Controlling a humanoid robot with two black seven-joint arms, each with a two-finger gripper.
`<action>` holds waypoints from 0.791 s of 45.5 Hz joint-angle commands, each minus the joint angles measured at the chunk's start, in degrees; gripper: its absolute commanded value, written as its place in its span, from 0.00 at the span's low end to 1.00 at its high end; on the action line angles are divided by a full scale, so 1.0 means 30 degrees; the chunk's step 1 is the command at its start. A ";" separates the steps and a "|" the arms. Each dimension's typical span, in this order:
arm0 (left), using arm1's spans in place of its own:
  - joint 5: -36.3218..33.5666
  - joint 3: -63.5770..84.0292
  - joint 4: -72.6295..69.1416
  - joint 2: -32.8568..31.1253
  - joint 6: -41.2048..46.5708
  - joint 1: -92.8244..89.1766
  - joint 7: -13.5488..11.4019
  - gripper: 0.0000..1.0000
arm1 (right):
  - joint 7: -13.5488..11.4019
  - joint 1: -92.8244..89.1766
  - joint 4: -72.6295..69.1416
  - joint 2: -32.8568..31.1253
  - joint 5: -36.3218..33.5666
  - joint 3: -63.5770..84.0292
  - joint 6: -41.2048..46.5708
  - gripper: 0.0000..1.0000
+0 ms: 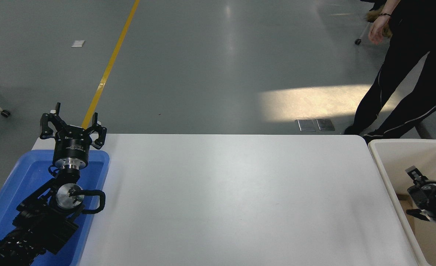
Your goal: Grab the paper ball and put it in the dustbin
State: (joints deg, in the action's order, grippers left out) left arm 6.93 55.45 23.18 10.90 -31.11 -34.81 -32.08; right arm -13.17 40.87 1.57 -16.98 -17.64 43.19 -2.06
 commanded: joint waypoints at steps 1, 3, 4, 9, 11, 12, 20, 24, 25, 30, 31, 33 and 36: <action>0.0004 0.0003 -0.0020 0.0000 0.0027 0.0000 0.0000 0.99 | 0.0141 0.1053 -0.0114 -0.0318 0.0020 0.0456 0.0976 1.00; 0.0004 0.0003 -0.0020 0.0000 0.0027 0.0000 0.0000 0.99 | 0.0141 0.1639 -0.0260 -0.0259 -0.0009 0.0427 0.1328 1.00; 0.0004 0.0003 0.0009 0.0000 0.0027 0.0000 0.0000 0.99 | 0.0141 0.1932 -0.0377 -0.0259 -0.0010 0.0398 0.1446 1.00; 0.0004 -0.0026 0.0009 0.0000 0.0027 -0.0029 0.0000 0.99 | 0.0171 0.3834 -0.2130 -0.0667 -0.0039 0.0601 0.2266 1.00; 0.0004 -0.0027 0.0009 0.0000 0.0027 -0.0029 0.0000 0.99 | 0.0171 0.4917 -0.3535 -0.1368 -0.0010 0.0603 0.2442 1.00; 0.0004 -0.0027 0.0009 0.0000 0.0027 -0.0029 0.0000 0.99 | 0.0200 0.5474 -0.4354 -0.1807 -0.0010 0.0632 0.2501 1.00; 0.0004 -0.0027 0.0009 0.0000 0.0027 -0.0029 0.0000 0.99 | 0.0229 1.1419 -1.3054 -0.4564 0.0457 0.1567 0.2502 1.00; 0.0004 -0.0027 -0.0020 0.0000 0.0027 -0.0029 0.0000 0.99 | 0.0229 1.4028 -1.6016 -0.4654 0.1657 0.3030 0.2502 1.00; 0.0004 -0.0027 -0.0020 0.0000 0.0027 -0.0029 0.0000 0.99 | 0.0229 1.4643 -1.6690 -0.4595 0.1979 0.3411 0.2502 1.00; 0.0004 -0.0027 0.0009 0.0000 0.0027 -0.0029 0.0000 0.99 | 0.0229 1.8650 -2.1718 -0.4070 0.3502 0.5663 0.2560 1.00; 0.0004 -0.0027 0.0009 0.0000 0.0027 -0.0029 0.0000 0.99 | 0.0229 1.9330 -2.2664 -0.3893 0.3651 0.5990 0.2589 1.00; 0.0004 -0.0027 -0.0020 0.0000 0.0027 -0.0029 0.0000 0.99 | 0.0229 2.0736 -2.4393 -0.3454 0.3828 0.6518 0.2794 1.00; 0.0004 -0.0027 0.0009 0.0000 0.0027 -0.0029 0.0000 0.99 | 0.0229 2.2642 -2.6534 -0.2664 0.3858 0.7163 0.3145 1.00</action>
State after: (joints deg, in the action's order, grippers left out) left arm 6.93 55.37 23.18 10.89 -31.02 -34.89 -32.08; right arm -12.47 86.90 -51.32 -27.89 -10.45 55.65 5.50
